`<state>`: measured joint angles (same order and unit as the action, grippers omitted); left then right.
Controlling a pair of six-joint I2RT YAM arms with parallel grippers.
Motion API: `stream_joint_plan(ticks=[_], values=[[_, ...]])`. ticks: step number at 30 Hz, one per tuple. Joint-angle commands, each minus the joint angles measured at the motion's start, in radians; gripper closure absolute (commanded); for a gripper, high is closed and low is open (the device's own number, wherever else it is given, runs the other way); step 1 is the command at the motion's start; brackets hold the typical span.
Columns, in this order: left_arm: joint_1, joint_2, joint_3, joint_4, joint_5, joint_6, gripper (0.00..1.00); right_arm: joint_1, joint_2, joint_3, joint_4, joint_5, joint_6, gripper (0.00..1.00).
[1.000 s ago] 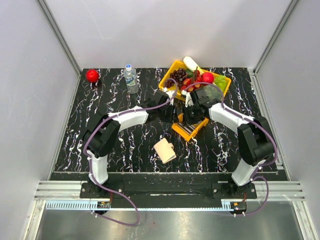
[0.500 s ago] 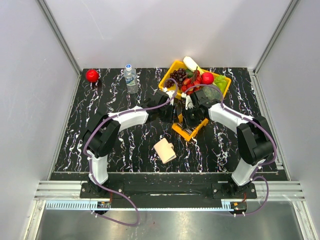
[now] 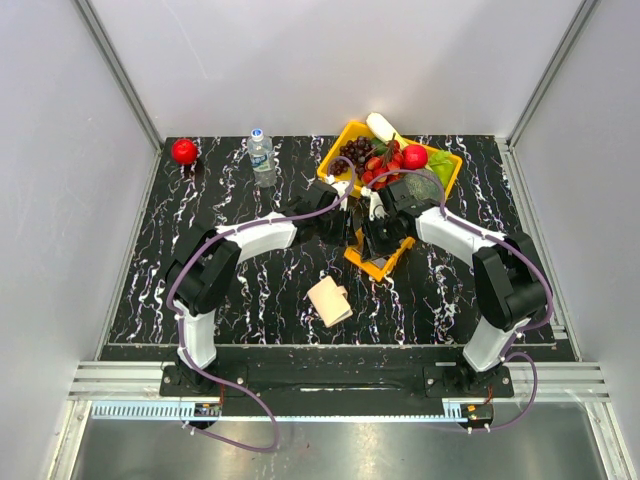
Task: Put the credit cards into the card holder
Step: Pick up the credit card from the storage box.
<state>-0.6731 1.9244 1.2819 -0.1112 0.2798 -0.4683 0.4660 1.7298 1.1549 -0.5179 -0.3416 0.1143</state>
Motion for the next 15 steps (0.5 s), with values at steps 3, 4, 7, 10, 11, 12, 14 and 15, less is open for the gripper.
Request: stream_joint_plan(ticks=[3, 4, 7, 10, 11, 12, 14, 15], values=[[0.010, -0.050, 0.000, 0.054, -0.001, -0.024, 0.74, 0.014, -0.041, -0.021, 0.015, -0.030, 0.008, 0.73], [0.010, -0.051, -0.001, 0.054, 0.001, -0.026, 0.74, 0.014, -0.039, -0.020, 0.015, -0.030, 0.010, 0.73], [0.010, -0.050, 0.003, 0.053, 0.001, -0.023, 0.75, 0.014, -0.029, -0.018, 0.013, -0.013, 0.008, 0.72], [0.010, -0.051, 0.000, 0.053, -0.002, -0.024, 0.75, 0.016, -0.033, -0.021, 0.022, 0.001, 0.012, 0.72], [0.010, -0.053, -0.001, 0.053, -0.001, -0.023, 0.75, 0.017, -0.035, -0.018, 0.024, 0.006, 0.013, 0.73], [0.012, -0.051, 0.002, 0.051, 0.001, -0.023, 0.75, 0.019, -0.035, -0.018, 0.027, 0.022, 0.013, 0.75], [0.012, -0.054, 0.000, 0.053, -0.001, -0.023, 0.75, 0.025, -0.038, -0.018, 0.027, 0.052, 0.013, 0.87], [0.012, -0.053, 0.003, 0.050, 0.001, -0.021, 0.74, 0.025, -0.045, -0.018, 0.027, 0.061, 0.013, 0.91]])
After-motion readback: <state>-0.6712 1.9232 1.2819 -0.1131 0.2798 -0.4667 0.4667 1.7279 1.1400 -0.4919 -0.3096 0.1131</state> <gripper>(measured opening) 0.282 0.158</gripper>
